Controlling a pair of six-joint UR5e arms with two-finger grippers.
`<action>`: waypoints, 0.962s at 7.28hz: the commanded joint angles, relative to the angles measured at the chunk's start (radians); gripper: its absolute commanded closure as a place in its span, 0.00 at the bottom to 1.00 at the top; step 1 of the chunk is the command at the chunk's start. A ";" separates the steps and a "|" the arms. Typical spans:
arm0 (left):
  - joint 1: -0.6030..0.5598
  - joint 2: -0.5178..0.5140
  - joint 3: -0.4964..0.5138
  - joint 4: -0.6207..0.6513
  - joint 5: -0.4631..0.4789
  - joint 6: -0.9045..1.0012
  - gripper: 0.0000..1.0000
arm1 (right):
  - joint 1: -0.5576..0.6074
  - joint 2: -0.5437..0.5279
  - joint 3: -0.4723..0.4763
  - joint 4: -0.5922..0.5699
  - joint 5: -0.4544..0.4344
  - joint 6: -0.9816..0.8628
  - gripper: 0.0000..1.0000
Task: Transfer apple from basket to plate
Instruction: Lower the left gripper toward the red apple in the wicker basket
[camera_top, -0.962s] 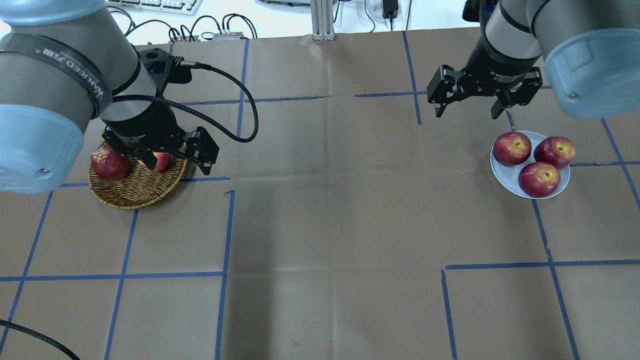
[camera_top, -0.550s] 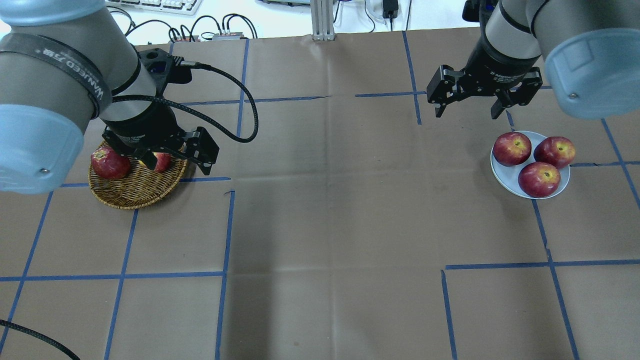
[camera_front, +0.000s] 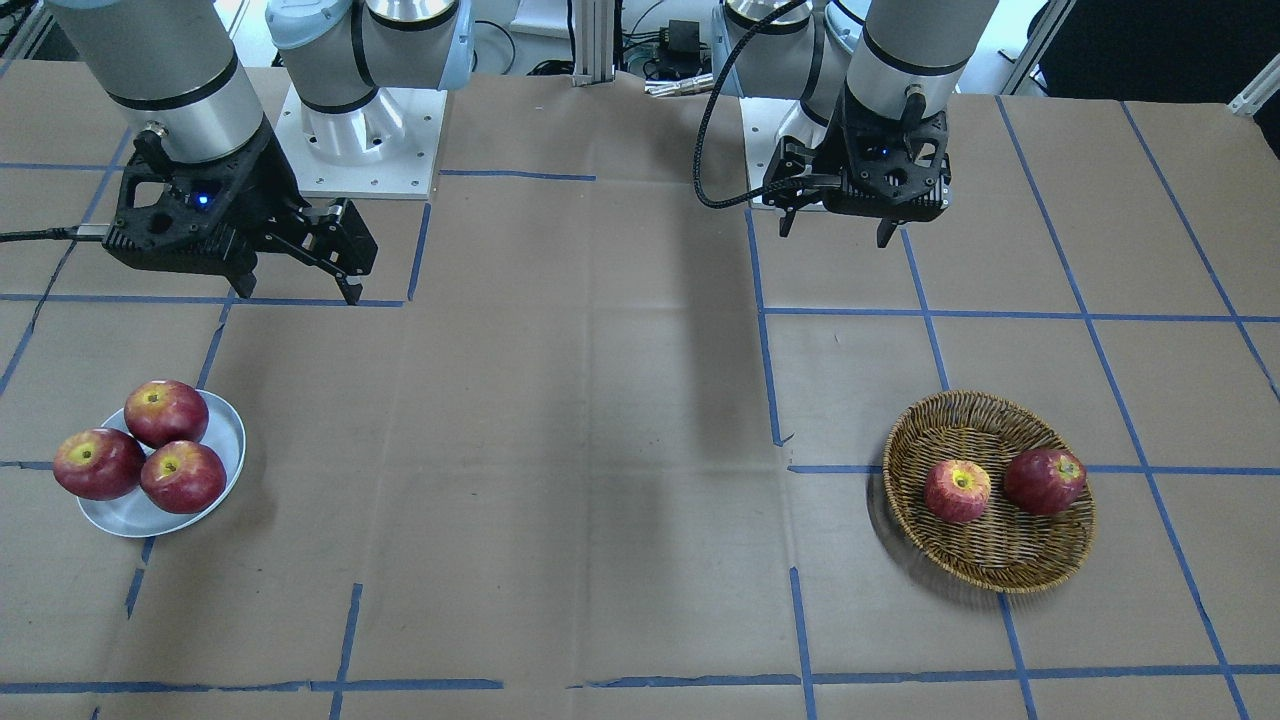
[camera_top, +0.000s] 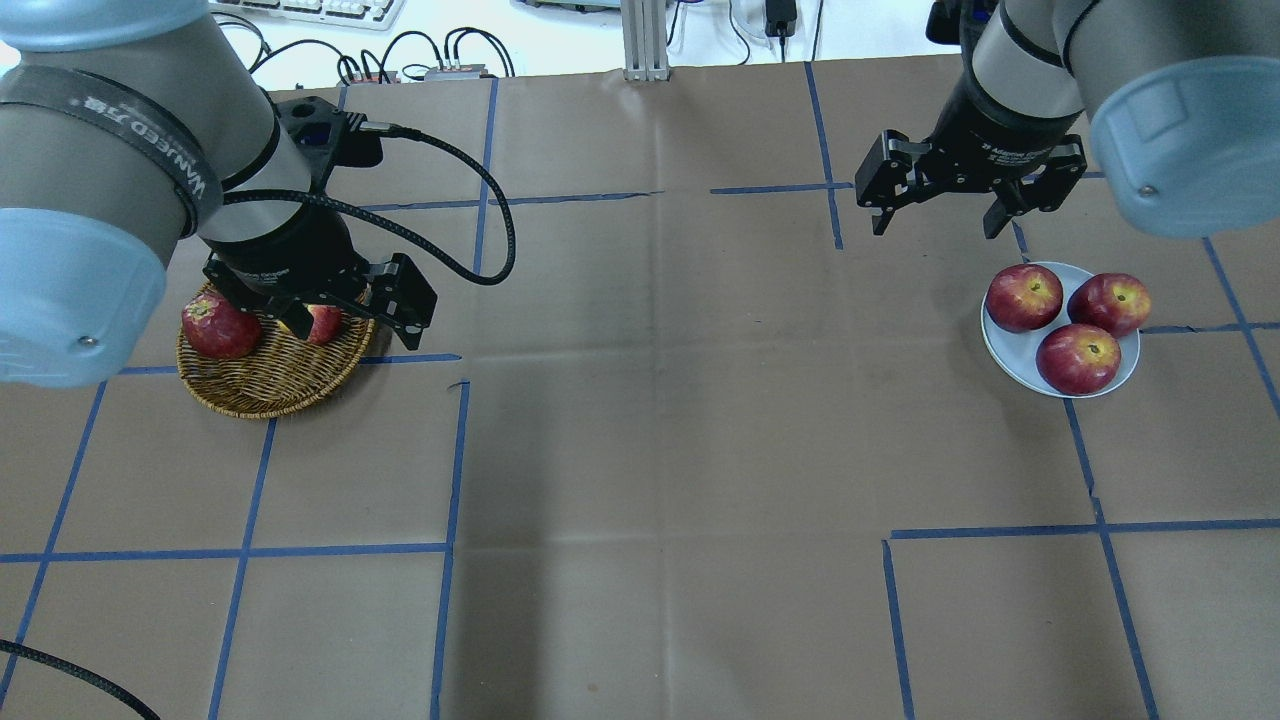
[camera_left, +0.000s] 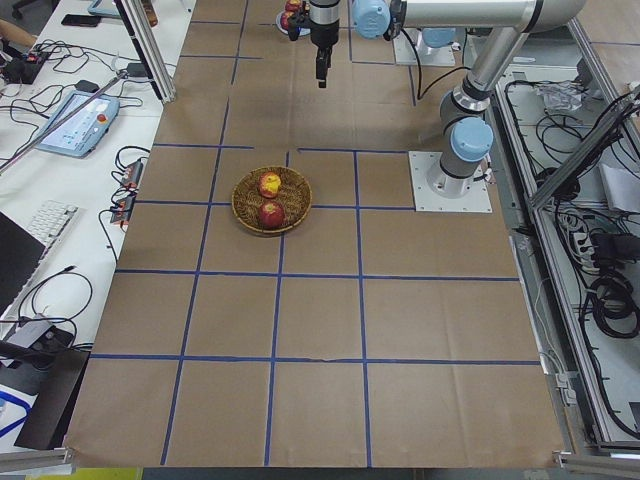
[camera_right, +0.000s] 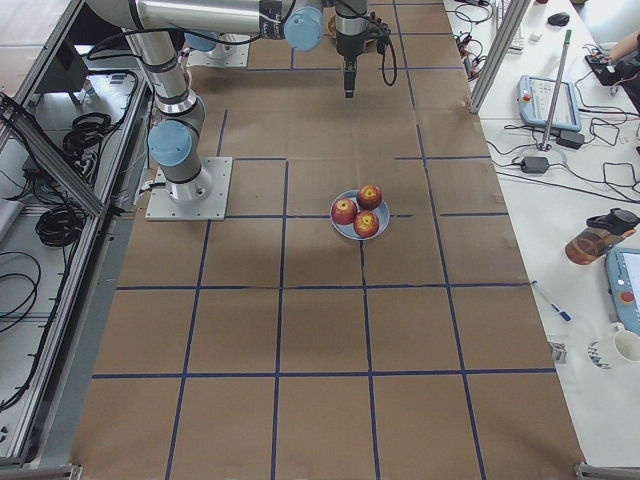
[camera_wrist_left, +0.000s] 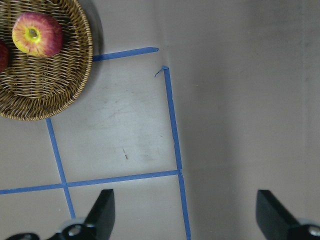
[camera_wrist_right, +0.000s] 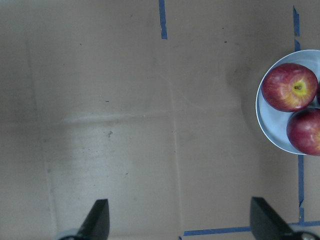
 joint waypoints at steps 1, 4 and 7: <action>0.004 0.002 0.000 -0.001 0.008 0.007 0.02 | -0.001 0.000 0.000 -0.002 -0.002 0.000 0.00; 0.011 0.008 0.008 -0.002 0.013 0.007 0.01 | -0.002 0.000 0.000 -0.002 -0.003 -0.011 0.00; 0.059 -0.018 0.012 0.009 0.007 0.065 0.01 | -0.002 0.000 0.000 0.000 -0.003 -0.011 0.00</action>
